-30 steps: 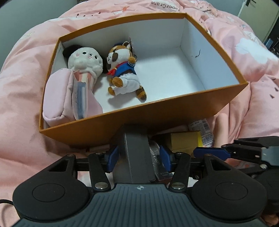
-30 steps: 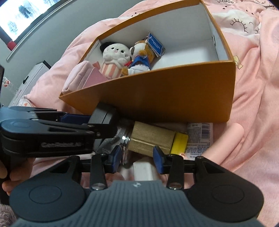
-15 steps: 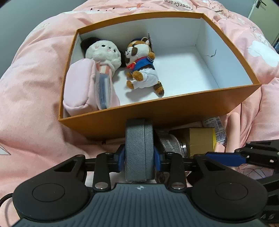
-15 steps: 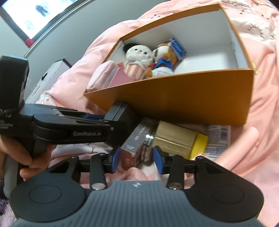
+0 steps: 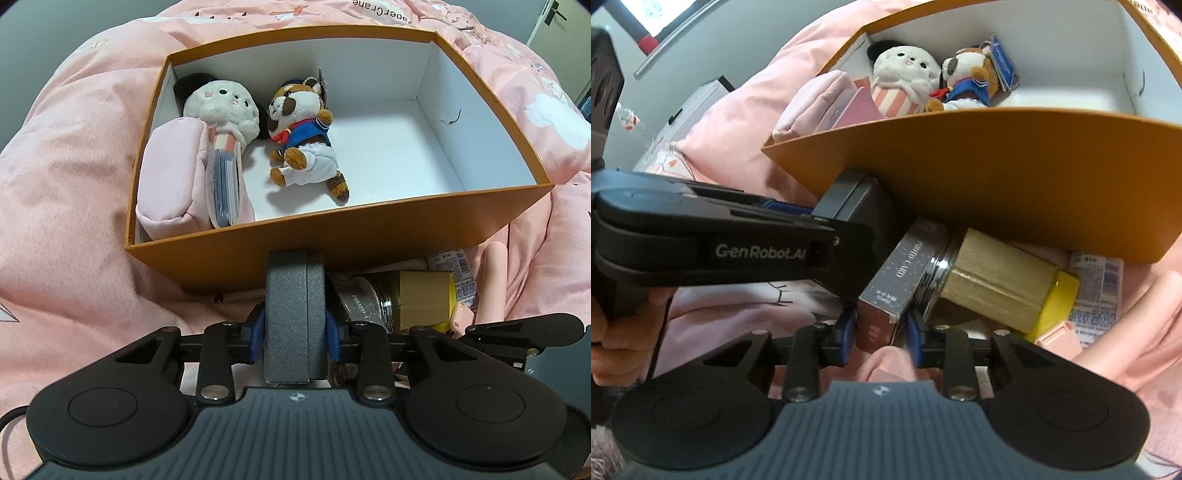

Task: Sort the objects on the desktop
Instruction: 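Grasp the grey item with the left tool while the right tool grasps the red box, then lift the grey item with the left tool while the right tool lifts the red box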

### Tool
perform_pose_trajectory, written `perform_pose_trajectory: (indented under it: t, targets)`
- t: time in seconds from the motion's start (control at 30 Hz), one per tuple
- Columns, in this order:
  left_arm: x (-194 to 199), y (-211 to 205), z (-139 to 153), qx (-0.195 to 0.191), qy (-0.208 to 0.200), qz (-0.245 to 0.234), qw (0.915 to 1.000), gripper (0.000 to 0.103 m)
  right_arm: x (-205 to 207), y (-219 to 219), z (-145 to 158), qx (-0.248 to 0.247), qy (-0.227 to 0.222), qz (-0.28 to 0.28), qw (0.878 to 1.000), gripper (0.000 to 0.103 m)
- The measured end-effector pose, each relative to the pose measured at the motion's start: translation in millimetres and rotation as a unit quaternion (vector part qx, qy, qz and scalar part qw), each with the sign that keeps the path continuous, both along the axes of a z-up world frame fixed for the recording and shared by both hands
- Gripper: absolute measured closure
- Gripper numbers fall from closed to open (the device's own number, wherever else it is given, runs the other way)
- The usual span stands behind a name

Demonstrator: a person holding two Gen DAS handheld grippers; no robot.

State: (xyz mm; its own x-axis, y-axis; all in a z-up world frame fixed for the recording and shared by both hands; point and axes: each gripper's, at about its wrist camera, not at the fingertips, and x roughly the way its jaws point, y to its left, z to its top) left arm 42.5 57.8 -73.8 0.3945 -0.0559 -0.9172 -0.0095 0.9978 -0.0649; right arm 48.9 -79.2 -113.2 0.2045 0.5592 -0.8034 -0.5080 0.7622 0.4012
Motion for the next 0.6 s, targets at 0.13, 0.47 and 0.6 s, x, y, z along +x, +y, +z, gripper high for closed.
perform_pose_trajectory:
  t: [0.13,0.47,0.6]
  targets:
    - [-1.6,1.7,2.4,-0.006,-0.001,0.008,0.9999,0.065,-1.4,-9.9,6.5,0.013,-0.006,-0.018,1.000,0.075]
    - [-11.2,5.1,16.0,-0.018,0.007,0.005,0.9998,0.066,-10.6,-38.8,34.6,0.050,0.015,-0.010,0.999,0.076]
    - [-13.9,2.2,15.8,-0.009,0.012,-0.005,0.9999,0.066,-5.0,-45.9,28.4,0.051,0.033,-0.032,0.998,0.077]
